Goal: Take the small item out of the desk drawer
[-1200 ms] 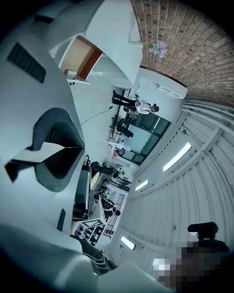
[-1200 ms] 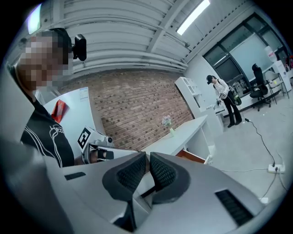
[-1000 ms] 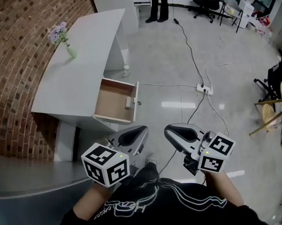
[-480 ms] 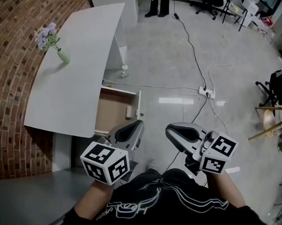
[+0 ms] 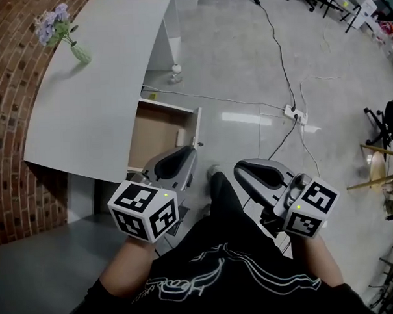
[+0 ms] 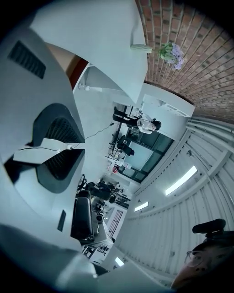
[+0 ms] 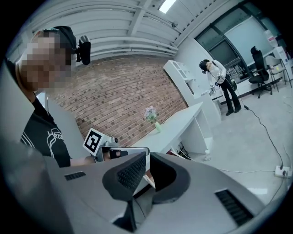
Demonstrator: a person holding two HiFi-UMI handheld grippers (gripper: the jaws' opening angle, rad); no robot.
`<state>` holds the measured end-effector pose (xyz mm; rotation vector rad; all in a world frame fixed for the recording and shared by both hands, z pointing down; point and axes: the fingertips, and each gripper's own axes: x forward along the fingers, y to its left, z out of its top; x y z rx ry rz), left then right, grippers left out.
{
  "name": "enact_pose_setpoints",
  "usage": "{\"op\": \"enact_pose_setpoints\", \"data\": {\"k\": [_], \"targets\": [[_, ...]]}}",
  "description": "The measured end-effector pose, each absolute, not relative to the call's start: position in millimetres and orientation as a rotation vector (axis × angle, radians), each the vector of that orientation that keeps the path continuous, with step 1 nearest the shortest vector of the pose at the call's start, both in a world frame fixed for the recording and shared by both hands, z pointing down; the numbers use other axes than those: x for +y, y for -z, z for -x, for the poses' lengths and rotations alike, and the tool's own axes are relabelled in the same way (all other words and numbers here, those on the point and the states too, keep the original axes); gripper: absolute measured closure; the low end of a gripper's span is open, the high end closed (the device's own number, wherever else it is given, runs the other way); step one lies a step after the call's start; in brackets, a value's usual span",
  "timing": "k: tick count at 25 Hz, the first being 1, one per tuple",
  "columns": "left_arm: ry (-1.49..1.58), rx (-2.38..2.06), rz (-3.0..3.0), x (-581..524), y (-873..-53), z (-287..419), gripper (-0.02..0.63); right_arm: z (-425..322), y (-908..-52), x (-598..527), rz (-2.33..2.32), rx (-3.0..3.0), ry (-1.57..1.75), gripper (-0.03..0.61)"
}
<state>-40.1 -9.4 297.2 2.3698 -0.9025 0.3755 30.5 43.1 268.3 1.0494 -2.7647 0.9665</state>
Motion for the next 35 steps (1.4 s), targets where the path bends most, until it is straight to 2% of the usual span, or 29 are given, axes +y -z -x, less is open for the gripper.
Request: {"op": "enact_pose_setpoints", "data": {"k": [8, 11, 21, 35], "targets": [[-0.477, -0.962, -2.285, -59.6, -349.7, 45.7, 0.522, -28.7, -305.0, -17.4, -0.966, -2.719, -1.077, 0.522], [-0.533, -0.977, -2.256, -83.3, -378.5, 46.1, 0.515, -34.8, -321.5, -46.5, -0.948, -2.725, -1.091, 0.522], [-0.704, -0.966, -2.101, -138.9, -486.1, 56.0, 0.434, -40.1, -358.4, -117.6, -0.867, -2.697, -1.232, 0.522], [-0.885, -0.965, -1.888, -175.6, -640.5, 86.5, 0.426, -33.5, -441.6, -162.3, -0.774, -2.633, -1.359, 0.522]]}}
